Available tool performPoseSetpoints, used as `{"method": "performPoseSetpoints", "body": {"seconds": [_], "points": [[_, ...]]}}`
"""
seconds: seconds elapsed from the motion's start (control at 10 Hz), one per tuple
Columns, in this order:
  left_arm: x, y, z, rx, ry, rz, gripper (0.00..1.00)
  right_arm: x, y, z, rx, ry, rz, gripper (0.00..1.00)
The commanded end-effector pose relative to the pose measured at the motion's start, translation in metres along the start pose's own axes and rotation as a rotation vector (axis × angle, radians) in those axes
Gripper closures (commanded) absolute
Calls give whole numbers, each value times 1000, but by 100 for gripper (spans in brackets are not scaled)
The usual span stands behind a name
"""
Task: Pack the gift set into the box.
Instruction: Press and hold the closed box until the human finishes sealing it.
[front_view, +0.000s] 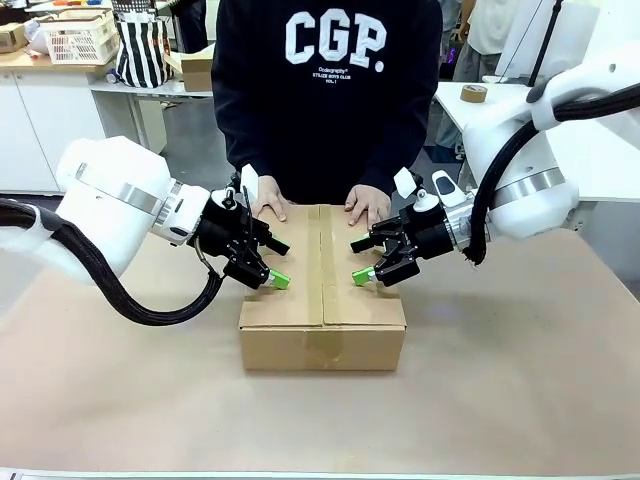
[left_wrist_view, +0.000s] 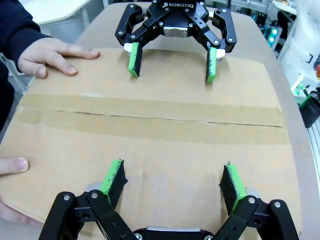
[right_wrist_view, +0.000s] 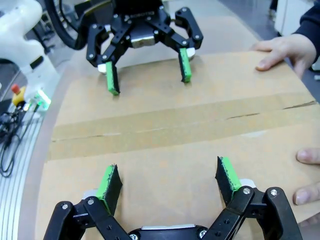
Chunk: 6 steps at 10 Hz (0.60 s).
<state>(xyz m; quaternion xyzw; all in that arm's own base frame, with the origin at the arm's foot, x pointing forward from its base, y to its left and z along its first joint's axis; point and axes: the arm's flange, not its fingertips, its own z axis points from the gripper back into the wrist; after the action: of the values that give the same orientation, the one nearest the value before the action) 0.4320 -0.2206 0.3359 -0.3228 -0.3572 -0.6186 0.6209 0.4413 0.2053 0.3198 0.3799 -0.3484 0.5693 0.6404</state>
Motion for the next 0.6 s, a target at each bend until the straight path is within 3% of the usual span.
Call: {"method": "performPoseSetpoints", "body": {"seconds": [0.0,0.5], "points": [[-3,-1,0,-6,-6,-7,0,-1,-1,0,-24,10,-4,0],[-3,-1,0,-6,-6,-7,0,-1,-1,0,-24,10,-4,0]]}}
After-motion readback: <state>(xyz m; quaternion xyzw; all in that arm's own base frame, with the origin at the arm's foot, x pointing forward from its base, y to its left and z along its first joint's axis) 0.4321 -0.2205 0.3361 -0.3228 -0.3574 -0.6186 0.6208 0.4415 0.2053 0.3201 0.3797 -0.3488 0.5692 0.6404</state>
